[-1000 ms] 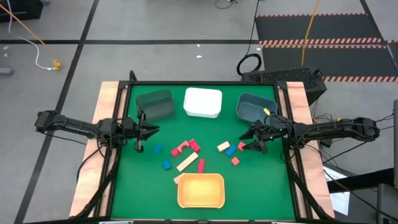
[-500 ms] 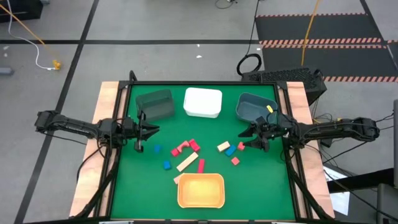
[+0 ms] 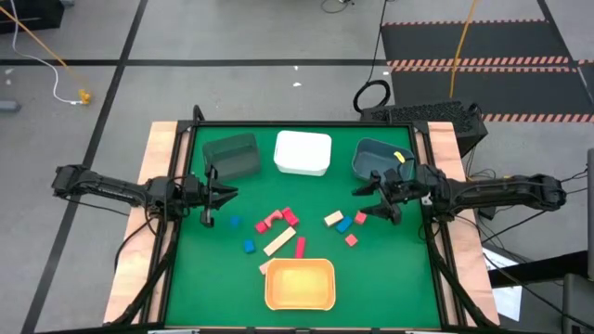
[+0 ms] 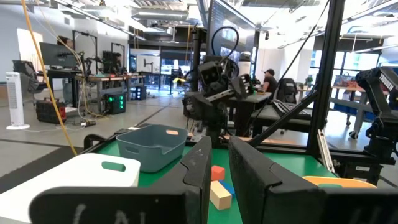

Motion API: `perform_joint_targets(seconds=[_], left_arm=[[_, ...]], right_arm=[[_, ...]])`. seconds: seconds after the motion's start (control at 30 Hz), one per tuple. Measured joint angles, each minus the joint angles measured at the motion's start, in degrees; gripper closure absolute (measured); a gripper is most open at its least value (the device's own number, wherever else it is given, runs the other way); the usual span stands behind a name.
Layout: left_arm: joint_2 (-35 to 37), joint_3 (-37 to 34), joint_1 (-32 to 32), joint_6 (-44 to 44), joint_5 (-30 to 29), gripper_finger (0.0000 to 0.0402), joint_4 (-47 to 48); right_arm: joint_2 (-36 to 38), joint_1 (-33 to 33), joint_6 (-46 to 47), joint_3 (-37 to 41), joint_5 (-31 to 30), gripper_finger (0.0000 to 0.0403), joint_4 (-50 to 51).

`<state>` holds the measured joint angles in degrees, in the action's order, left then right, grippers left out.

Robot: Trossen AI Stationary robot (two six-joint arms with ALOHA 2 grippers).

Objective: Sort & place blocks by color
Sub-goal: Put the orange block into the blue bin

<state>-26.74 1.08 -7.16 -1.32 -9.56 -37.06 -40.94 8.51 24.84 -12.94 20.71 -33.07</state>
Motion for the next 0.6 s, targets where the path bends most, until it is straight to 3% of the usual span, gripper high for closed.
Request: perform_joint_targets(seconds=[0.2, 0.37, 0.47, 0.6], left_arm=[[0.0, 0.0, 0.0, 0.0, 0.0, 0.0344, 0.0], [0.0, 0.0, 0.0, 0.0, 0.0, 0.0344, 0.0], [0.0, 0.0, 0.0, 0.0, 0.0, 0.0344, 0.0], [0.0, 0.0, 0.0, 0.0, 0.0, 0.0344, 0.0]], right_arm=[[0.0, 0.0, -7.7, -6.9, -13.4, 0.0090, 10.8], [-0.1, 0.0, -4.7, -10.8, -22.9, 0.0090, 25.1], [-1.1, 0.0, -0.2, -12.5, -25.5, 0.0090, 30.8], [-4.1, 0.0, 2.1, -15.1, -26.2, 0.0090, 31.2]])
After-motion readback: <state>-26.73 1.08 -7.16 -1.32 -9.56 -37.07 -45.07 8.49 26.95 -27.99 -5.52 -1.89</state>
